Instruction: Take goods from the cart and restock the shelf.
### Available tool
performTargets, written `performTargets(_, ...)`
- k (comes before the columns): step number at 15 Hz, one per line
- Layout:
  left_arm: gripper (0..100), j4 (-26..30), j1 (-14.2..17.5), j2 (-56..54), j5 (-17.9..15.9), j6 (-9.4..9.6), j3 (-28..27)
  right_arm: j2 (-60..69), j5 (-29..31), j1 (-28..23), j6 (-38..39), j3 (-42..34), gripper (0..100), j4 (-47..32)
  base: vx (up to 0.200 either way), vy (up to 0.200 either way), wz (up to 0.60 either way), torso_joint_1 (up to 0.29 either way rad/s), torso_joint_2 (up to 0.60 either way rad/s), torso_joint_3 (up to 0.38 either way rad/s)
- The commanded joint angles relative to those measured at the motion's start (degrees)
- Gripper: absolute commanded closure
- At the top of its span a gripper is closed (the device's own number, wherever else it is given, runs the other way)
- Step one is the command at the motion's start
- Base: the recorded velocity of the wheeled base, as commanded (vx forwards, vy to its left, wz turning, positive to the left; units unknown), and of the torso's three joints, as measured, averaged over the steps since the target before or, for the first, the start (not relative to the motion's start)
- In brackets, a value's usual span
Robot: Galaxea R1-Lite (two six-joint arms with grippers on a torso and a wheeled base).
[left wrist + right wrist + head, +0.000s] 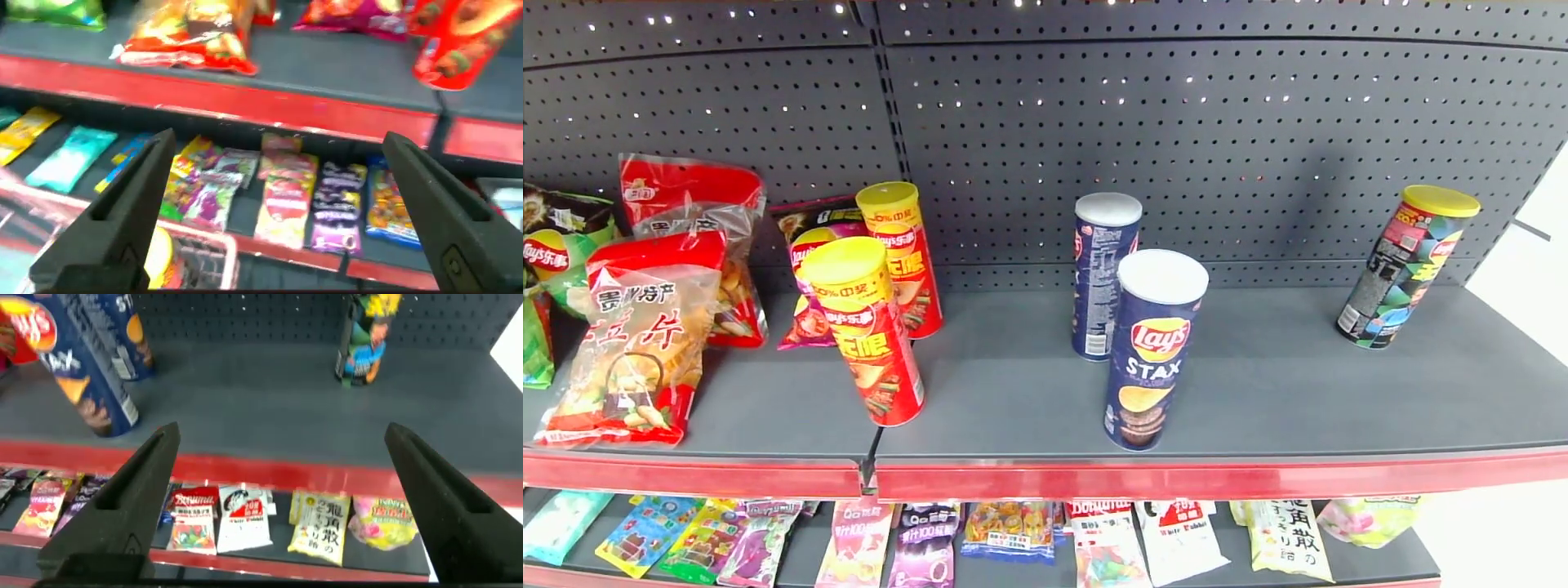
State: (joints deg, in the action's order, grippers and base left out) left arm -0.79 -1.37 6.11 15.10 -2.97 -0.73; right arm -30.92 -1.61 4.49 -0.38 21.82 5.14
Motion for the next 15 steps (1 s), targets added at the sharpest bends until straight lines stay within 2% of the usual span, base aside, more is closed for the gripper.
performTargets(1,0,-0.09,0.93,-4.61,-2.98,-0.01,0.03,-21.99,-0.15,2.19,-0.33,8.41,0,7.42,0.000,0.000,0.00,0.000,0.00,0.000)
performTargets(2,0,-0.26,1.37,-6.11,-8.16,0.16,0.12,-25.51,-0.15,4.65,-0.15,8.41,0,9.88,0.000,0.000,0.00,0.000,0.00,0.000)
performTargets(3,0,-0.88,1.37,-6.11,-10.71,0.95,0.29,-27.62,-0.15,7.82,0.11,7.36,0,11.38,0.000,0.000,0.00,0.000,0.00,0.000)
performTargets(4,0,-0.97,1.37,-6.11,-11.15,1.66,0.29,-28.32,-0.15,9.58,0.20,6.57,0,11.73,0.000,0.000,0.00,0.000,0.00,0.000)
performTargets(5,0,-0.97,1.45,-6.11,-11.41,2.27,0.20,-28.76,-0.15,11.33,0.11,5.69,0,11.73,0.000,0.000,0.00,0.000,0.00,0.000)
performTargets(6,0,-0.53,1.63,-5.67,-8.42,1.48,0.12,-31.49,0.12,15.11,0.03,4.63,0,11.73,0.000,0.000,0.00,0.000,0.00,0.000)
performTargets(7,0,-0.53,1.72,-5.40,-4.03,0.25,0.20,-33.95,0.29,15.82,-0.33,4.55,0,11.91,0.000,0.000,0.00,0.000,0.00,0.000)
performTargets(8,0,-0.53,1.72,-5.67,-3.06,-0.01,0.29,-35.53,0.38,15.90,-0.41,4.72,0,12.43,0.000,0.000,0.00,0.000,0.00,0.000)
performTargets(9,0,-0.70,1.63,-6.02,-3.33,-0.19,0.38,-37.73,0.73,15.90,-0.68,4.99,0,13.49,0.000,0.000,0.00,0.000,0.00,0.000)
performTargets(10,0,-0.88,1.63,-6.11,-3.59,-0.89,0.47,-43.79,3.37,15.99,-0.76,5.16,0,17.80,0.000,0.000,0.00,0.000,0.00,0.000)
performTargets(13,0,-0.97,1.63,-6.11,-3.68,-0.72,0.47,-50.82,5.48,17.13,-0.76,5.16,0,23.51,0.000,0.000,0.00,0.000,0.00,0.000)
performTargets(14,0,-1.05,1.63,-6.11,-5.52,-0.54,0.56,-51.70,5.48,18.28,-0.68,4.99,0,23.51,0.000,0.000,0.00,0.000,0.00,0.000)
performTargets(15,0,-1.32,1.63,-6.11,-8.78,0.07,0.64,-52.67,5.48,19.60,-0.59,5.16,0,23.60,0.000,0.000,0.00,0.000,0.00,0.000)
